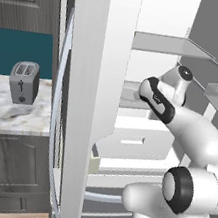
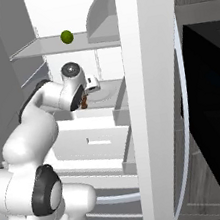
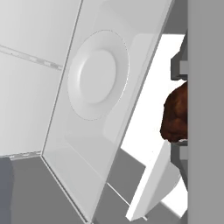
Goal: Transport the chicken drumstick from the fridge to the microwave and turn on the microwave.
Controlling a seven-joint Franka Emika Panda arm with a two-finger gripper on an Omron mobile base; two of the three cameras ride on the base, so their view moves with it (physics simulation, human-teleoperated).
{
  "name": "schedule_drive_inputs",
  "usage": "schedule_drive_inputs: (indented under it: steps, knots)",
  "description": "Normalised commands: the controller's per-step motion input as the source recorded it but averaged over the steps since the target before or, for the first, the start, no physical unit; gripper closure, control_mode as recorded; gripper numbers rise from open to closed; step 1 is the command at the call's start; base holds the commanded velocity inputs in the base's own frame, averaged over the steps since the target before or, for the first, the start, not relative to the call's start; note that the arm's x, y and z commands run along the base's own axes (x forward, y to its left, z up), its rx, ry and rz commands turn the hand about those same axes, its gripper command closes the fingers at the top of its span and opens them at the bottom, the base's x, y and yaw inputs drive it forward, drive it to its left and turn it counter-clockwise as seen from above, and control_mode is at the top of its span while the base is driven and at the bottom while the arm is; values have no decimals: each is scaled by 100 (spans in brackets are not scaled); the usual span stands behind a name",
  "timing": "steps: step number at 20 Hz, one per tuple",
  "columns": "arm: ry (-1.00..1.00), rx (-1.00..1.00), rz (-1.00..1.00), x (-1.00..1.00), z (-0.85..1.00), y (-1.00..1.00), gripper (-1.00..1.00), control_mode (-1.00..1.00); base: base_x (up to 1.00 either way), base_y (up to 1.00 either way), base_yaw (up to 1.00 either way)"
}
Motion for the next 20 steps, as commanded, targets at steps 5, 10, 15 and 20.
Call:
schedule_drive_inputs:
  steps: [5,10,15,20]
  knots:
    - [0,1,0,-50,23,-2,100,-100,0,0,0]
    - [0,0,-1,-55,18,0,100,-100,0,0,0]
    - [1,0,-1,-51,12,0,100,-100,0,0,0]
    - [3,0,-1,-46,11,0,100,-100,0,0,0]
